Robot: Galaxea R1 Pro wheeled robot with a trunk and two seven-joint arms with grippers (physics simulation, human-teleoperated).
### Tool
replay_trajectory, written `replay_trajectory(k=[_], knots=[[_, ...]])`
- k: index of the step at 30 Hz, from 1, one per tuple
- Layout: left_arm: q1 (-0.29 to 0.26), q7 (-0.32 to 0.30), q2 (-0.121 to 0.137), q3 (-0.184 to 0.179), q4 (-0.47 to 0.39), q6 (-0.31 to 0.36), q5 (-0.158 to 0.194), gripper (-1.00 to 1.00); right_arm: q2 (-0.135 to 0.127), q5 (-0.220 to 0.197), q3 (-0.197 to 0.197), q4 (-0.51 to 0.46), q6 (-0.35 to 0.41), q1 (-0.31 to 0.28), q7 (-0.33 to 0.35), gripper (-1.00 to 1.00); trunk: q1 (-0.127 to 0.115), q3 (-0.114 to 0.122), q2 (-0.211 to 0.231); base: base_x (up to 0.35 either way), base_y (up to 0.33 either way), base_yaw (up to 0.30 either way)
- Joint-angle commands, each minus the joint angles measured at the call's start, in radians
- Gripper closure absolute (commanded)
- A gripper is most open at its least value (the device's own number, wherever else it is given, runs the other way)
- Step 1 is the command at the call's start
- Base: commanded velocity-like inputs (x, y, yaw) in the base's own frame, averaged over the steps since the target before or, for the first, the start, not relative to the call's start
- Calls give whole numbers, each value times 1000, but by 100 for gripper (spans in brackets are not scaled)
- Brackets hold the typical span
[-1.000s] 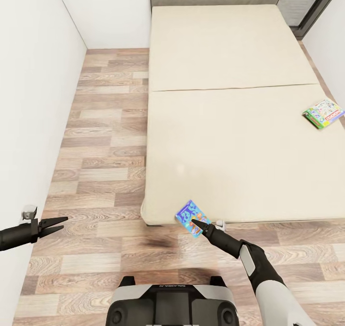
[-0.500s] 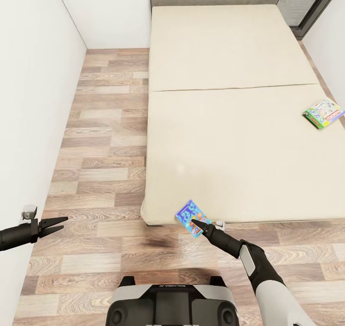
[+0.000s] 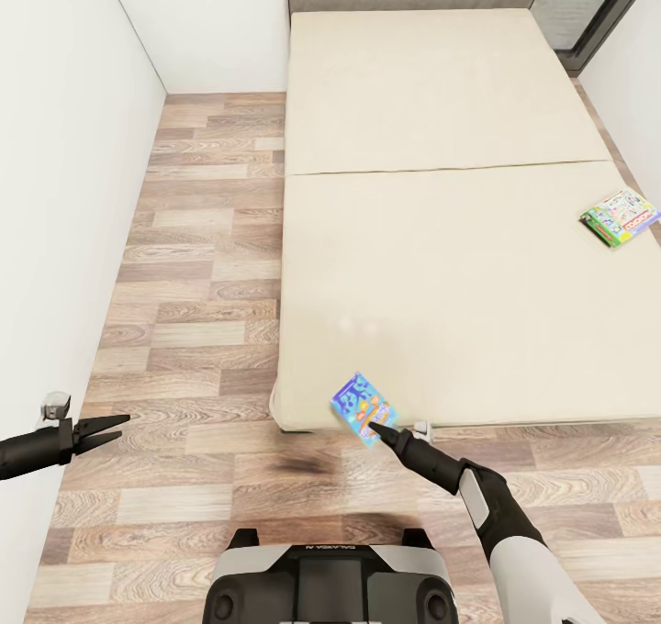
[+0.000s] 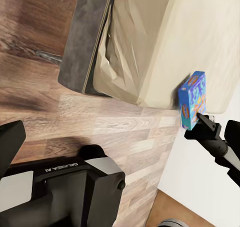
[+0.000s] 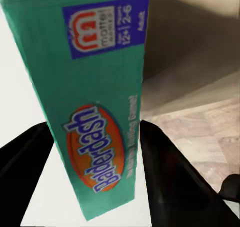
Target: Put all the toys in the child's room - the three board games (two on the bed and one on the table), the two jigsaw puzzles on the table, and the tennis ball on the table - inside the toy box on the table in the child's room.
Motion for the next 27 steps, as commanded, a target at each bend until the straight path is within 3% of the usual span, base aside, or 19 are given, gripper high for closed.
replay_trajectory(k=[1,17,27], knots=[[0,-4,0,0,0,11,-1,-100,1,0,-6,-1,8,-1,2,100,0,0,0,0,0,0],[0,-4,-1,0,0,11,0,-100,1,0,-6,-1,7,-1,2,100,0,0,0,0,0,0],[-2,-3,0,-2,2,21,-3,-100,0,4,-5,-4,5,-1,10,100,-38,31,70,0,0,0]])
